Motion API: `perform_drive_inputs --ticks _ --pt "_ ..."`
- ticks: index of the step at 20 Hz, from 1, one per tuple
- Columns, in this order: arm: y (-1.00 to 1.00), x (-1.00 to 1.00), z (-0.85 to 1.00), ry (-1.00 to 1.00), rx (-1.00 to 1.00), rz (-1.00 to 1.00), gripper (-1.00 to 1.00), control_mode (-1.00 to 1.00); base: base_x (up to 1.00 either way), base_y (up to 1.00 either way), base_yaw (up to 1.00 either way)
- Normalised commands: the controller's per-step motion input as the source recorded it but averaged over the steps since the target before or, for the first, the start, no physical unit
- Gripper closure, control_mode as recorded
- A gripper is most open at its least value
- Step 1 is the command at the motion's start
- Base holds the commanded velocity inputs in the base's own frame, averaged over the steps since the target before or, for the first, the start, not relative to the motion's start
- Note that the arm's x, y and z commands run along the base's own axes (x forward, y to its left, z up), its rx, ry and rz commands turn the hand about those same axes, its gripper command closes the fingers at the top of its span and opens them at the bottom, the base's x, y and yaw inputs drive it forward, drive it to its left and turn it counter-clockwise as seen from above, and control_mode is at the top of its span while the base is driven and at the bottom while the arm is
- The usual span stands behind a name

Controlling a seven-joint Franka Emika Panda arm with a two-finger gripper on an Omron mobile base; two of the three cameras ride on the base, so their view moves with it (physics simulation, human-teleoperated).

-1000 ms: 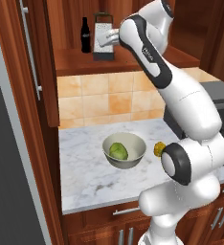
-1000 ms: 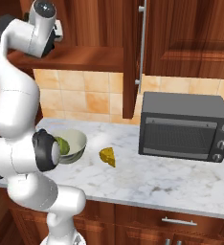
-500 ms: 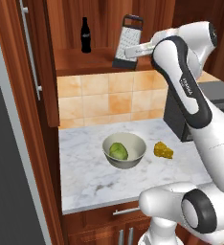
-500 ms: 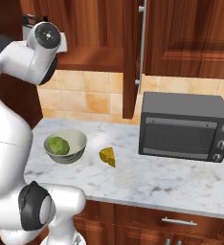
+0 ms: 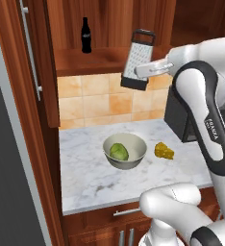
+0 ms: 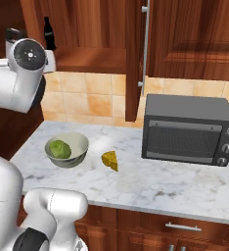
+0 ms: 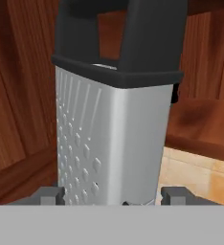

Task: Pick the cheese from the fridge and the cheese grater from the cabinet and place them next to the salad bowl.

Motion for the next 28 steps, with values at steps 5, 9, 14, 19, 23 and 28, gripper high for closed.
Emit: perform_drive_inputs --ticks 5,9,14,19,23,28 --pt "0.00 -0.52 -0.43 0.18 -0.13 0.03 1.00 -1.00 0.00 0.00 0.00" --pt "0.00 -0.48 -0.49 0.17 -0.17 0.02 1.00 -1.00 0.00 0.00 0.00" --pt "0.02 -0.35 -0.58 0.18 -0.19 0.00 1.00 -1.00 0.00 0.00 0.00" --pt "0.27 -0.07 -0.68 0.17 -0.23 0.00 1.00 -1.00 0.00 0.00 0.00" --pt "0.34 0.01 -0.71 0.03 -0.11 0.00 1.00 -1.00 0.00 0.00 0.00" --pt "0.30 0.00 -0.71 0.00 0.01 0.00 1.00 -1.00 0.00 0.00 0.00"
